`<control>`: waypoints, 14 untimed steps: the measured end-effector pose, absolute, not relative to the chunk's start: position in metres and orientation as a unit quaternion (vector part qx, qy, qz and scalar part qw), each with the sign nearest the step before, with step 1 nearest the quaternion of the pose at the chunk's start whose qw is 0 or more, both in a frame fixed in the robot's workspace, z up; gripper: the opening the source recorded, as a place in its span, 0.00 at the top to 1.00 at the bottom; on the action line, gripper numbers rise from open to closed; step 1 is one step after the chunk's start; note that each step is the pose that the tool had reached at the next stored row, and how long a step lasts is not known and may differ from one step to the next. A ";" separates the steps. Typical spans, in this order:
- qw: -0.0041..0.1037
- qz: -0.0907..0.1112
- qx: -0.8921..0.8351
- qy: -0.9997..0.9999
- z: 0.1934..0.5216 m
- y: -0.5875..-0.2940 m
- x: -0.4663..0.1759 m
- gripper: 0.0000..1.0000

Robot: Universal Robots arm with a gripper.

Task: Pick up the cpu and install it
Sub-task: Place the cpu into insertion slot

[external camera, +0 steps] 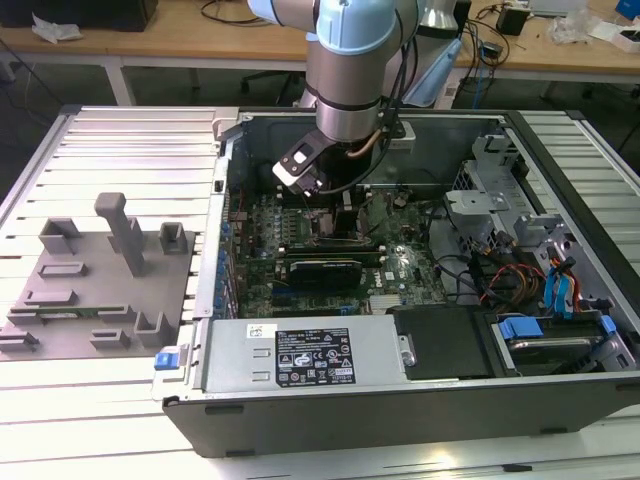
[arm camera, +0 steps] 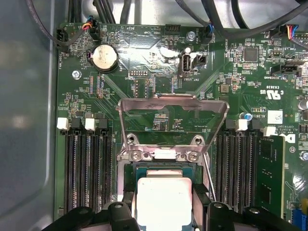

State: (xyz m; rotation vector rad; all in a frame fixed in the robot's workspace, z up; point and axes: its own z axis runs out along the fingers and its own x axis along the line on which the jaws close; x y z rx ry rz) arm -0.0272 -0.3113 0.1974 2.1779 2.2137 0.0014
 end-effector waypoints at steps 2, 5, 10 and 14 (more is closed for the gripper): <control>0.018 0.000 0.701 0.713 0.197 -0.311 -0.027 0.45; 0.018 0.000 0.701 0.713 0.196 -0.311 -0.027 0.45; 0.018 0.001 0.701 0.713 0.196 -0.312 -0.027 0.45; 0.018 0.000 0.701 0.713 0.196 -0.312 -0.028 0.45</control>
